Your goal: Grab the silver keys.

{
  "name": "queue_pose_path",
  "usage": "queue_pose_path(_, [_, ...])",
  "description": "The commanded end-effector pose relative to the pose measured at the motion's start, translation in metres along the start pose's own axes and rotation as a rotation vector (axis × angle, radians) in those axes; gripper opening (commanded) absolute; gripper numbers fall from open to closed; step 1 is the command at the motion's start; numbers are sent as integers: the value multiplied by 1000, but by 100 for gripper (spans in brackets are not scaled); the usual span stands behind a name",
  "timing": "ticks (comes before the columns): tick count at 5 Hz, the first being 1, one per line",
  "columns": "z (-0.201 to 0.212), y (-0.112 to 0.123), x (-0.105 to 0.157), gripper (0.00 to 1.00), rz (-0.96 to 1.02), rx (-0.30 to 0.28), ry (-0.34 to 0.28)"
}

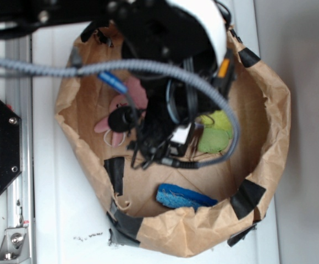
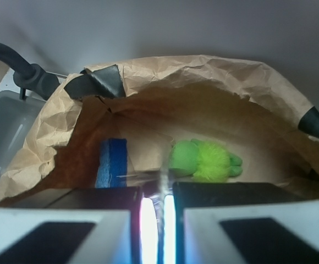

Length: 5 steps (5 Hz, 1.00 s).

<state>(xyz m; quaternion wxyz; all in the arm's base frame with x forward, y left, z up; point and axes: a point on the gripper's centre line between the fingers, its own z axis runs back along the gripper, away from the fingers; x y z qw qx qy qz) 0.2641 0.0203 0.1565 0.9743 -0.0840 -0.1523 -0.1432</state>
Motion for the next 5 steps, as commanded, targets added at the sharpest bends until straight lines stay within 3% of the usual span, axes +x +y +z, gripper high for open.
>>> queue_pose_path(1, [-6, 1, 8, 0, 20, 58, 14])
queue_pose_path(4, [-14, 1, 7, 0, 72, 43, 102])
queue_pose_path(5, [-13, 1, 7, 0, 60, 64, 71])
